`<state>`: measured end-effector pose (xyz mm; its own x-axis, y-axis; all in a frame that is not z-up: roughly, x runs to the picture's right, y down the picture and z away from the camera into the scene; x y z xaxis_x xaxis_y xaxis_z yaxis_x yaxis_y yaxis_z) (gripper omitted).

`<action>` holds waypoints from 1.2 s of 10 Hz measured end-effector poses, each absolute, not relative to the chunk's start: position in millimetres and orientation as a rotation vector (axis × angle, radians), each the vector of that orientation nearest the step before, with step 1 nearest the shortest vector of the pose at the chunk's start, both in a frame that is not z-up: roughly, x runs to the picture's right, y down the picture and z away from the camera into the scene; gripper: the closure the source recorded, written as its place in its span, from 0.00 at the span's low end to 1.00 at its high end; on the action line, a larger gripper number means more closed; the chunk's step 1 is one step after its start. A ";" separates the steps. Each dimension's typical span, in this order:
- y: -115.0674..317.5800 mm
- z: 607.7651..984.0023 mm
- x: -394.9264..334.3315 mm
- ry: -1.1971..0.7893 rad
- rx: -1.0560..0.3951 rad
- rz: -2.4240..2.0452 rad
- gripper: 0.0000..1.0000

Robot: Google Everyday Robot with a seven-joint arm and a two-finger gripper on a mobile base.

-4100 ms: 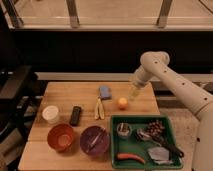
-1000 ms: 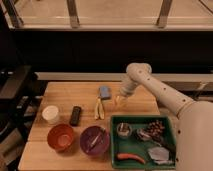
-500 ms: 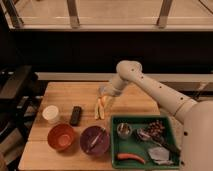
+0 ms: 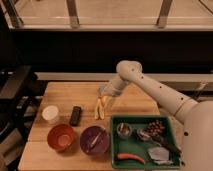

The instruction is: Place apple in red bowl

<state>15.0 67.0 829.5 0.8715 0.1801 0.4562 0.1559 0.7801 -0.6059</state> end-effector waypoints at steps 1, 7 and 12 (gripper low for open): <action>66.2 826.5 11.4 -0.531 -0.681 -0.003 1.00; 107.6 755.5 -95.2 -0.677 -0.694 -0.280 1.00; 159.8 699.2 -202.8 -0.870 -0.746 -0.458 0.88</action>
